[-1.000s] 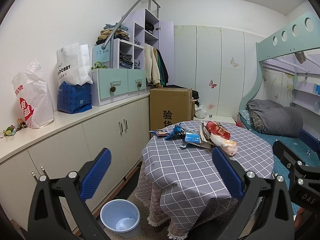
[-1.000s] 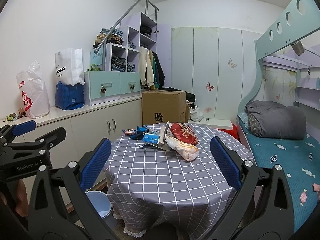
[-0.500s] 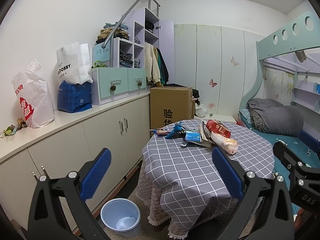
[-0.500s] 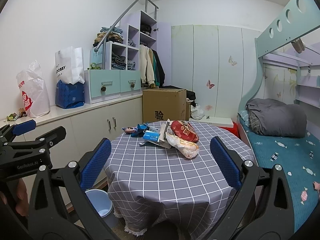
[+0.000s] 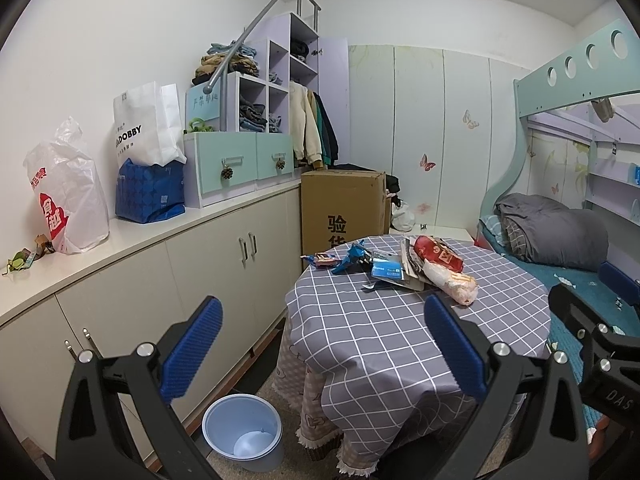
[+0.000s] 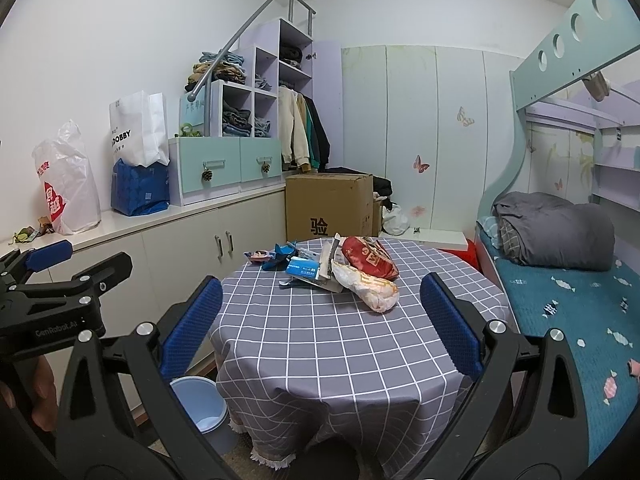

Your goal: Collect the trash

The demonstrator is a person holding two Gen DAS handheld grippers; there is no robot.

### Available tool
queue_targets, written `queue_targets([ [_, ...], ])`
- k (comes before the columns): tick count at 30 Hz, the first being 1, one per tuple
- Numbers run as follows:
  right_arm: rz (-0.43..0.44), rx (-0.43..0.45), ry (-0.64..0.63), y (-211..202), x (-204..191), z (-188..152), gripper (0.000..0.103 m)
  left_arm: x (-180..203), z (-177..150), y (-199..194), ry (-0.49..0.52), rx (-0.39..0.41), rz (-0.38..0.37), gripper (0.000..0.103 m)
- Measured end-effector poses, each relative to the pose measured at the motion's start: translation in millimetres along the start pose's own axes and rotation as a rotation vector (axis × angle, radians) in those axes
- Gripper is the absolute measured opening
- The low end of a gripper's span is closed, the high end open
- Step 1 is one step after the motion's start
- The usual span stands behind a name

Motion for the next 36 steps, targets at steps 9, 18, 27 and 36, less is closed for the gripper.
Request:
queue_targets([
  [9, 0.003, -0.008, 0.007, -2, -1, -1, 0.097, -1, -3, 1, 0.000, -0.005, 0.001, 0.099],
  [18, 0.000, -0.020, 0.008, 0, 1, -2, 0.097, -2, -9, 2, 0.006, -0.016, 0.005, 0.099],
  [27, 0.005, -0.046, 0.034, 5, 7, -1, 0.097, -5, -8, 7, 0.006, -0.033, 0.010, 0.099],
  [36, 0.007, -0.094, 0.044, 27, 15, -12, 0.097, -6, -18, 28, 0.015, -0.089, 0.016, 0.099],
])
Point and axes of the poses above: each gripper's, at about its wrist camera, not at the fingertips, and y roughly the way its jaws point, x to its right, z to its top, the point moved 5 cm from there along y, roughly the way its jaws point, and after that the axes turned 11 degrees about x, right-handed, at the moved point
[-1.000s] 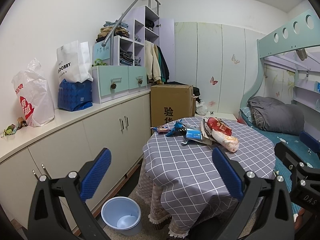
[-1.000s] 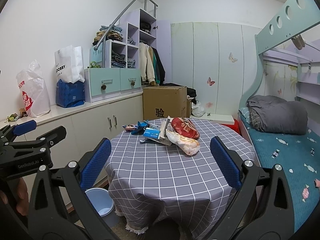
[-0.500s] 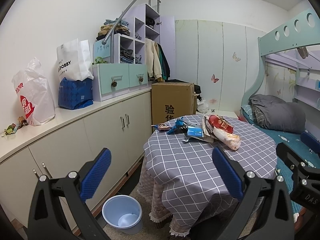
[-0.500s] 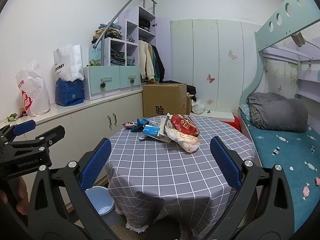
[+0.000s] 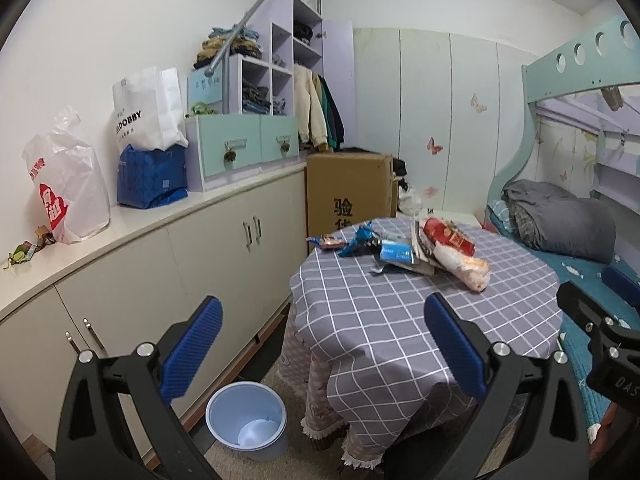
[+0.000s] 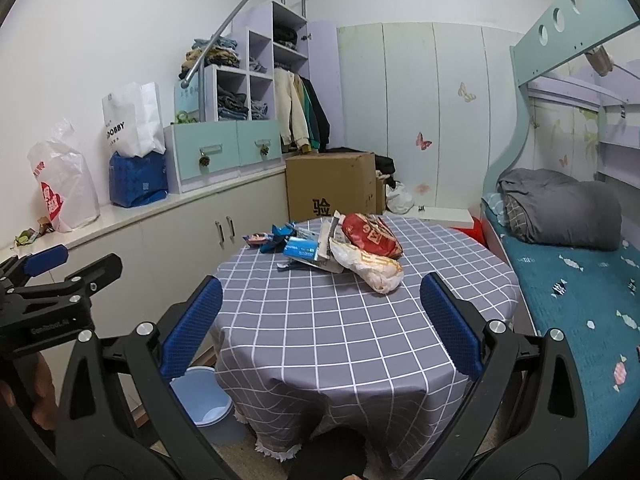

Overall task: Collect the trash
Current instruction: 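Grasp the white-and-orange plastic bag with the right gripper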

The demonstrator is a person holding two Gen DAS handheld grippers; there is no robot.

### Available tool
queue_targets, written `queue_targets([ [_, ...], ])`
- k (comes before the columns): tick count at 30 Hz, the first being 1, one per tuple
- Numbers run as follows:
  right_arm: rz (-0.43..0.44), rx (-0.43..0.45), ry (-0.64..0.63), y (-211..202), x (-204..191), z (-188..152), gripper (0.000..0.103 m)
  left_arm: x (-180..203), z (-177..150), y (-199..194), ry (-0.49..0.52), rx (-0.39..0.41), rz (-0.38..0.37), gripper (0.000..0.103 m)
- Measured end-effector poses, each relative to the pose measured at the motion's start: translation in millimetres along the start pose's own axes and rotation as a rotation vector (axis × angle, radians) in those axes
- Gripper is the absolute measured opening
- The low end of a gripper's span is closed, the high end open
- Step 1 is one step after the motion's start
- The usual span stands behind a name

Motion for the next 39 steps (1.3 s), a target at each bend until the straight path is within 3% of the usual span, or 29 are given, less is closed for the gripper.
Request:
queue_targets([
  [6, -0.026, -0.066, -0.029, 40, 13, -18, 0.097, 5, -21, 45, -0.003, -0.110, -0.045, 0.099],
  [15, -0.051, -0.214, -0.146, 133, 41, -41, 0.097, 19, -42, 123, 0.005, -0.242, -0.103, 0.099],
  [19, -0.016, -0.278, -0.223, 180, 47, -52, 0.097, 23, -44, 157, 0.015, -0.288, -0.104, 0.099],
  [23, 0.004, -0.335, -0.252, 223, 56, -61, 0.097, 25, -47, 191, -0.039, -0.353, -0.142, 0.099],
  [29, 0.070, -0.369, -0.282, 263, 58, -66, 0.096, 23, -46, 226, -0.056, -0.370, -0.137, 0.099],
  [31, 0.079, -0.394, -0.288, 272, 60, -70, 0.078, 20, -44, 235, -0.064, -0.371, -0.132, 0.099],
  [32, 0.091, -0.398, -0.281, 273, 60, -71, 0.059, 19, -43, 239, -0.069, -0.366, -0.131, 0.099],
  [36, 0.129, -0.401, -0.216, 272, 70, -68, 0.044, 16, -37, 257, -0.064, -0.348, -0.115, 0.099],
  [39, 0.108, -0.337, -0.188, 257, 79, -50, 0.040, 18, -32, 269, -0.045, -0.339, -0.116, 0.099],
])
Point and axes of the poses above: each gripper's, at about its wrist camera, not at the fingertips, and y roughly the way its jaws point, x to its right, z to its top, the point moved 5 cm from there along y, roughly the way its jaws point, and after that the axes turned 11 degrees about x, right-handed, at the moved point
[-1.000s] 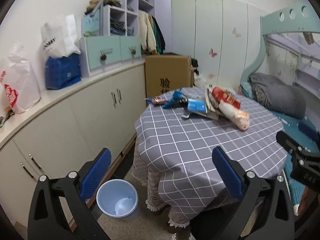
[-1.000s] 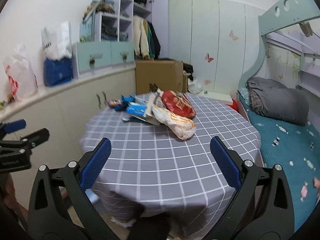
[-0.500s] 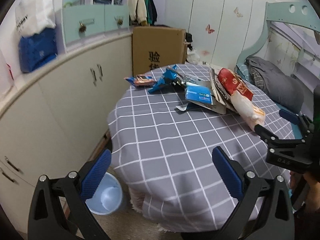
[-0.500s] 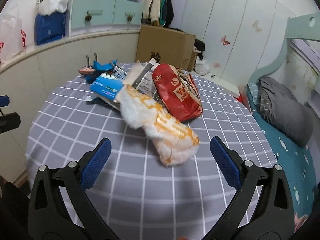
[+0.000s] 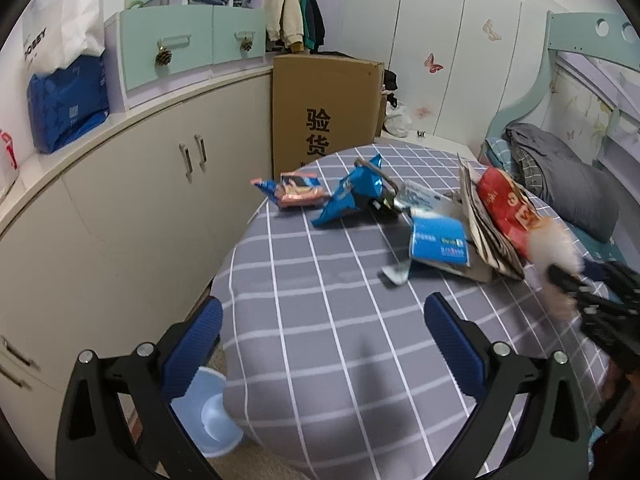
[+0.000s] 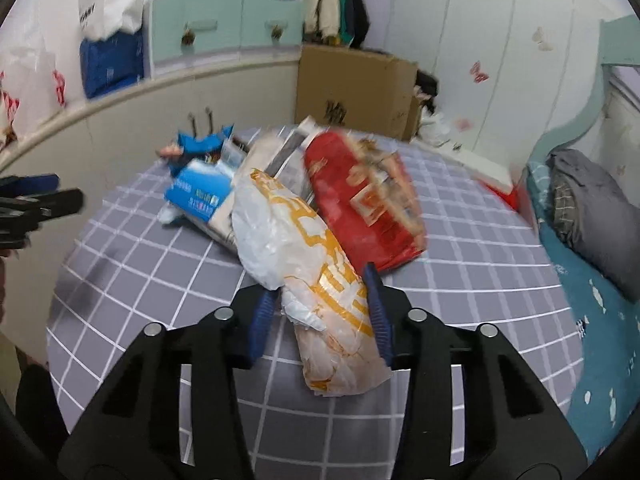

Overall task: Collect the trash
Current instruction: 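Grasp the white-and-orange plastic bag with the right gripper, then grasp the blue snack wrappers with the left gripper while the right gripper holds the bag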

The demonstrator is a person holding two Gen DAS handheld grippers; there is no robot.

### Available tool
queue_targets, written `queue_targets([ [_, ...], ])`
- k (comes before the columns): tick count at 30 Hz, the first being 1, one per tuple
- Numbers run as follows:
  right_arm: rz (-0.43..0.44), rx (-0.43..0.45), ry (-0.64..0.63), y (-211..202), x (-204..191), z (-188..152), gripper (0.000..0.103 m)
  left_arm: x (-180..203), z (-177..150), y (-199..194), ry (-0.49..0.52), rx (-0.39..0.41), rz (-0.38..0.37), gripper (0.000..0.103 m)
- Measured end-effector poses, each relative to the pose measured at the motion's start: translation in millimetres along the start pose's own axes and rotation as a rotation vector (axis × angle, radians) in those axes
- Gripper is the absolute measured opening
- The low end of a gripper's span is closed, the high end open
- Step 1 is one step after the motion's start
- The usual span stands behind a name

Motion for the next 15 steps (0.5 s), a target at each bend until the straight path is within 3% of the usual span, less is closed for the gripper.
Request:
queue_targets([
  [7, -0.027, 0.143, 0.080, -22, 13, 39, 0.040, -13, 24, 31, 0.010, 0.026, 0.024, 0.099],
  [15, 0.055, 0.161, 0.105, 28, -14, 96, 0.040, -52, 49, 71, -0.159, 0.010, 0.047, 0.098],
])
Point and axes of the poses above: each gripper's, at about its wrist camera, not at the fingertips, and y roughly the way its jaws point, x to its right, z to its top, the point moved 5 cm from there along y, roughly the way its jaws point, and after that the axes turned 11 degrees about x, right-handed, at the moved point
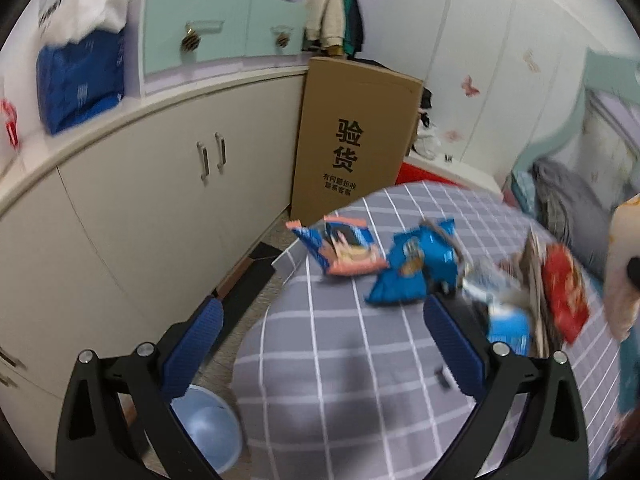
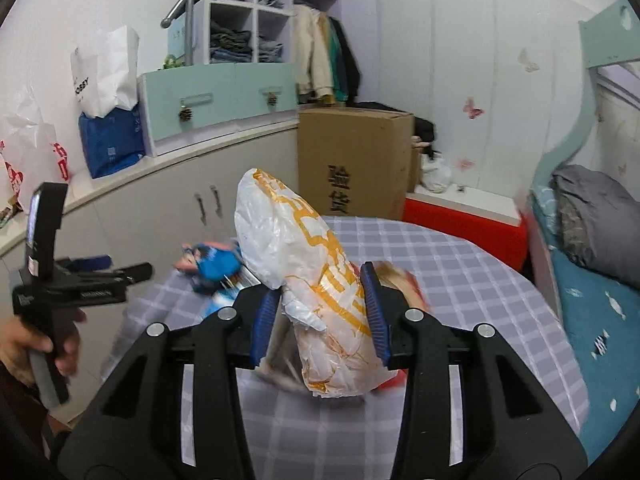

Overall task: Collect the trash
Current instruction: 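Grasp the blue snack wrappers with the left gripper while the right gripper holds the bag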

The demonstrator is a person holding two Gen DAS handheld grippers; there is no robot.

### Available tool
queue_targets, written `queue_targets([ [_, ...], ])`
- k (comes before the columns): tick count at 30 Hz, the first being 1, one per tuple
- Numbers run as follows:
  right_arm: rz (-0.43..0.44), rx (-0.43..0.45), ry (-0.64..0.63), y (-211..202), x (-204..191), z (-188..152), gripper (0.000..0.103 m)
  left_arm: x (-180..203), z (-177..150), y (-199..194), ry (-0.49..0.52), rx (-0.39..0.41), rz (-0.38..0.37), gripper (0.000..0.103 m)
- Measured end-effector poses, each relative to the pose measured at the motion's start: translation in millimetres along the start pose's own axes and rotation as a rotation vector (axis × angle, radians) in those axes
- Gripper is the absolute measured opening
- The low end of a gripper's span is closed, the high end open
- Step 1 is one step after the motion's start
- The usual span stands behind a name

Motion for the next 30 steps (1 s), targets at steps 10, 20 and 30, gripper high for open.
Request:
queue_targets([
  [10, 0.053, -0.083, -0.019, 102, -48, 20, 0.040, -5, 11, 75, -0.150, -0.099, -0.037, 0.089],
  [20, 0.072, -0.157, -0.012, 138, -60, -1, 0.040, -4, 0, 114, -0.216, -0.189, -0.071, 0.062],
  [30, 0.075, -0.166, -0.034, 127, -77, 1, 0.040, -46, -3, 113, -0.295, -0.187, -0.077, 0.002],
])
Point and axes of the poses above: each gripper's, at about its wrist camera, not at the fingertips, and y roughly the way its jaws point, x to its right, z to its top, the point moved 5 cm from there along y, roughly the way its jaws point, and after that the axes turned 11 degrees about x, right-handed, at the moved point
